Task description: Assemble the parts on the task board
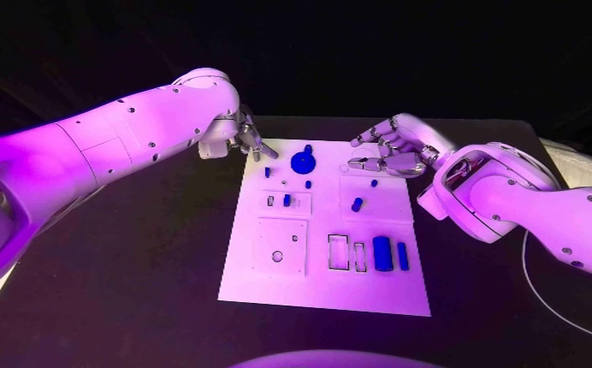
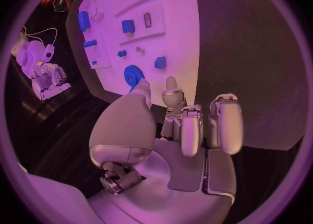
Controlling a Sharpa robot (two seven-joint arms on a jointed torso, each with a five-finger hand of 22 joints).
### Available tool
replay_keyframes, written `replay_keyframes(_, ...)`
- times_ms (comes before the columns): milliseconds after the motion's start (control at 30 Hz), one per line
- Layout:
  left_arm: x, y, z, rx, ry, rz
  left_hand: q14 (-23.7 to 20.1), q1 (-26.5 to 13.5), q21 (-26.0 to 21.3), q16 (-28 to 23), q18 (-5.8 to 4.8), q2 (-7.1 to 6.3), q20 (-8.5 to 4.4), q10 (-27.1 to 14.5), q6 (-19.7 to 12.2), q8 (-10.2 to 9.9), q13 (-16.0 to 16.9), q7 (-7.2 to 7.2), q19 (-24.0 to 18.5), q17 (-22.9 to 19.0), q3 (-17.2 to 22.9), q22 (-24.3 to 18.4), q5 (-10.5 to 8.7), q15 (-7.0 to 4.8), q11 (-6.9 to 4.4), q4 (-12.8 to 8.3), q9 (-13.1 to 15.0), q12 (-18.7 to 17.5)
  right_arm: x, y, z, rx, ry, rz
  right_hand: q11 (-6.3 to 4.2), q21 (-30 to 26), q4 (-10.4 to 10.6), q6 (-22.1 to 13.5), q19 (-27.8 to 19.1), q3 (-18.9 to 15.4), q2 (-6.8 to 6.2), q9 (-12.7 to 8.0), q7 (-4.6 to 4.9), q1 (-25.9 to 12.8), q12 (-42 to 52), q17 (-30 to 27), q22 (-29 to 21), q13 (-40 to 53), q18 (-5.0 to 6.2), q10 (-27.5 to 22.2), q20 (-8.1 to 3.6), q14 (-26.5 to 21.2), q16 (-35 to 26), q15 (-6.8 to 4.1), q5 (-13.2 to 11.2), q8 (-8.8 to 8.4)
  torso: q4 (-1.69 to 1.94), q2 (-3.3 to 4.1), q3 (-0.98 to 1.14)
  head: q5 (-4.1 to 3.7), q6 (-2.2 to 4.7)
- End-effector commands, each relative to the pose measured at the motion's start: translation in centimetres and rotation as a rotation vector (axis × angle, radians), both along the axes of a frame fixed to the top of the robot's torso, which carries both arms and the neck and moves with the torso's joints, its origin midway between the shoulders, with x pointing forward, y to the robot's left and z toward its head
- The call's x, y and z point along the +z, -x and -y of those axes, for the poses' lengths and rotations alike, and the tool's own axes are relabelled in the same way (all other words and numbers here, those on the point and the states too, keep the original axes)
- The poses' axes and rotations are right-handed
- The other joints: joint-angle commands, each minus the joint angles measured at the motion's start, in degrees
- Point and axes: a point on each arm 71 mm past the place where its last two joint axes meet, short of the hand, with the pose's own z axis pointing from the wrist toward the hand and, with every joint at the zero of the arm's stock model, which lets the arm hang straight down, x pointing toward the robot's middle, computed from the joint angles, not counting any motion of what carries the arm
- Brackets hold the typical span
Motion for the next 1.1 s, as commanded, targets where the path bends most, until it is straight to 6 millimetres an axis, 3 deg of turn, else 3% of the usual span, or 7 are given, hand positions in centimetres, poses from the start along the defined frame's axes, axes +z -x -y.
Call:
replay_keyframes(33, -0.4, 0.1, 0.2, -0.025, -0.032, -0.033, 6.0, -0.1, 0.4, 0.2, 0.23, 0.66, -0.03, 0.5, 0.5, 0.4, 0.1, -0.01, 2.6, 15.1, -0.6, 8.7, -0.24, -0.18, -0.17, 0.0, 0.0, 0.3, -0.1, 0.1, -0.2, 0.017, 0.005, -0.005, -0.18, -0.3, 0.1, 0.4, -0.5, -0.3, 0.05, 0.1, -0.14, -0.3, -0.2, 8.1, 0.0, 0.0, 0.38, -0.3, -0.08, 4.4, -0.2, -0.18, 0.0, 0.08, 0.04, -0.01, 0.0, -0.02, -0.15)
replay_keyframes(1100, -1.9, 0.3, 1.6, -0.082, -0.041, -0.085, 6.0, 3.2, 0.6, 0.2, 0.16, 2.73, -0.24, 1.0, 1.0, 0.7, 0.0, -0.3, 2.7, 15.1, -1.8, 9.1, -0.04, -0.37, -0.43, -0.8, 0.1, 0.6, -0.1, 0.1, -0.4, 0.023, 0.005, -0.008, -0.2, -0.3, 0.1, 0.4, -0.4, -0.3, 0.14, 0.1, -0.15, -0.2, -0.1, 8.1, 0.0, 0.0, 0.38, -0.3, -0.09, 4.4, -0.2, -0.19, 0.2, 0.09, 0.08, -0.11, 0.05, -0.21, -0.61)
